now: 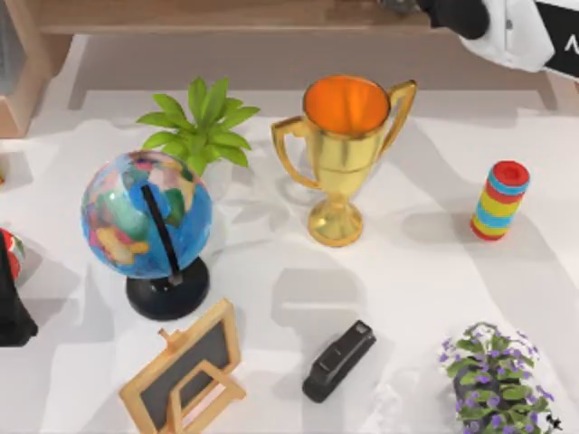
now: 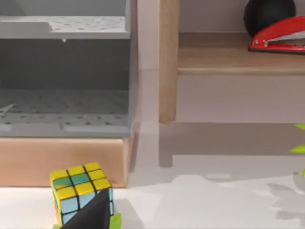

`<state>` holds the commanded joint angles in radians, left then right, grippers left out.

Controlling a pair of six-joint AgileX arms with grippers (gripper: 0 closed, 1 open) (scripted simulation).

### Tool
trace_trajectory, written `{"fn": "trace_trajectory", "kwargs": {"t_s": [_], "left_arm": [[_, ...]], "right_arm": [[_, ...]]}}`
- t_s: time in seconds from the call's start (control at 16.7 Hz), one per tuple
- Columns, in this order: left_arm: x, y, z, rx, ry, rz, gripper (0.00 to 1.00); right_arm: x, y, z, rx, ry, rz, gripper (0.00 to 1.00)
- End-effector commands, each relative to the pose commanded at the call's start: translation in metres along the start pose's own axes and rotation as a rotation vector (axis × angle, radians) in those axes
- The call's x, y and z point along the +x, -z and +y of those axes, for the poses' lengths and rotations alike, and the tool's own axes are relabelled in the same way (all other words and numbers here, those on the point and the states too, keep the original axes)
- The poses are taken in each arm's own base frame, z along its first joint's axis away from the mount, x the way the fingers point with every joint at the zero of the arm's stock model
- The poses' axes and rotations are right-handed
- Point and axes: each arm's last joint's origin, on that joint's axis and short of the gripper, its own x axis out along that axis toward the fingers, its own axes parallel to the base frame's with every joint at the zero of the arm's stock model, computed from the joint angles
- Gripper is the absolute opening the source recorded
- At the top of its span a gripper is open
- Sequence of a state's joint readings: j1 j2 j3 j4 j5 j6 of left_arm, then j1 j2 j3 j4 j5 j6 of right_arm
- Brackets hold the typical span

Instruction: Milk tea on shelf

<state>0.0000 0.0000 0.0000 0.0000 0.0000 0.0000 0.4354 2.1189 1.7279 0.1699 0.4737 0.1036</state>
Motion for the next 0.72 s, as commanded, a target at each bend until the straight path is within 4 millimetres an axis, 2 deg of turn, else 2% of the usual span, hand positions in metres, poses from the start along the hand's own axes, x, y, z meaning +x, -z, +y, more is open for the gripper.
{"fn": "trace_trajectory", "kwargs": {"t_s": [0.36,0.72], "left_arm": [[0.0,0.0,0.0,0.0,0.0,0.0,1.0],[0.0,0.0,0.0,0.0,0.0,0.0,1.0]], "right_arm": [[0.0,0.0,0.0,0.0,0.0,0.0,0.98],[0.0,0.0,0.0,0.0,0.0,0.0,1.0]]}}
